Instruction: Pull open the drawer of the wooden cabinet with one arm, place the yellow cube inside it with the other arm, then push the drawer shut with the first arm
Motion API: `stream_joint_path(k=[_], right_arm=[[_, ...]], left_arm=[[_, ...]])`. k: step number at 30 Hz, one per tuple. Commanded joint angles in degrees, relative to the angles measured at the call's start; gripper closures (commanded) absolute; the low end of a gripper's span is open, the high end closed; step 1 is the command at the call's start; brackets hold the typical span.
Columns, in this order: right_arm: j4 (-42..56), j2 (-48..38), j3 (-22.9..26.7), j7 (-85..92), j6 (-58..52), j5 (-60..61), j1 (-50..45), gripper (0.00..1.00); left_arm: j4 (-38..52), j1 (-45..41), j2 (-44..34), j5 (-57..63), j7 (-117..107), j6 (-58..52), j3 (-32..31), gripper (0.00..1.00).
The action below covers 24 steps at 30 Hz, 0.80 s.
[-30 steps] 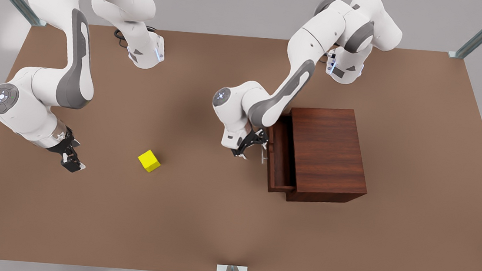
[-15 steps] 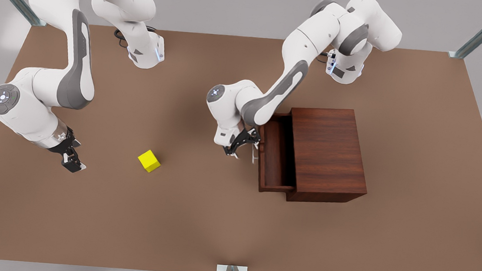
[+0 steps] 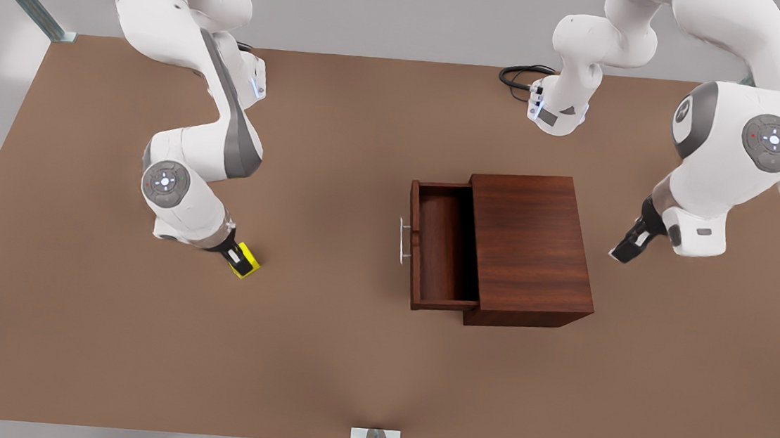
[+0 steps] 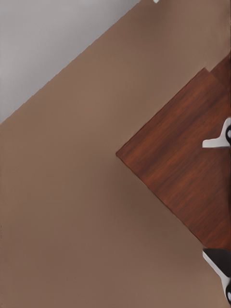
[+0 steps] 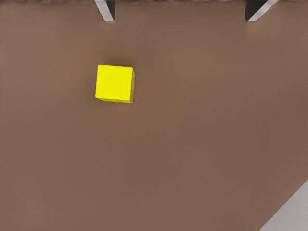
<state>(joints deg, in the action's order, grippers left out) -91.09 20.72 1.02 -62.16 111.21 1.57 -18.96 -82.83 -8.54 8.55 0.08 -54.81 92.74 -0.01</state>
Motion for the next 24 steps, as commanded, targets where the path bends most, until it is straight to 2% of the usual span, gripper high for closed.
stream_joint_path(k=[1,4,6,9,12,17,24], right_arm=[[-0.49,1.69,0.03,-5.51,0.32,0.01,-0.73,0.00],[-3.56,2.83,0.12,-5.07,2.69,0.19,-0.55,0.00],[-13.49,-2.61,0.12,-4.81,10.34,0.01,-0.20,0.00],[-20.44,-3.94,0.56,-5.95,19.56,0.10,-0.11,0.00],[-22.29,-2.88,0.65,-7.27,24.49,1.33,-0.02,0.00],[-22.11,-1.30,0.39,-6.57,26.16,0.98,4.46,0.00],[-23.16,1.60,-0.76,-6.65,26.95,-1.84,4.63,0.00]], left_arm=[[1.97,-0.95,0.59,-1.75,44.97,-1.69,0.01,0.00],[1.35,0.02,0.59,-2.37,46.55,-4.94,0.27,0.00],[1.44,1.16,0.68,-5.53,47.42,-5.03,0.27,0.00],[1.88,0.55,1.03,-5.01,52.00,-6.79,-0.17,0.00],[2.06,0.46,1.65,-5.01,51.91,-6.70,-0.35,0.00],[2.14,0.63,1.82,-4.83,51.91,-6.43,0.01,0.00],[2.06,0.63,1.91,-4.74,51.91,-6.43,0.01,0.00]])
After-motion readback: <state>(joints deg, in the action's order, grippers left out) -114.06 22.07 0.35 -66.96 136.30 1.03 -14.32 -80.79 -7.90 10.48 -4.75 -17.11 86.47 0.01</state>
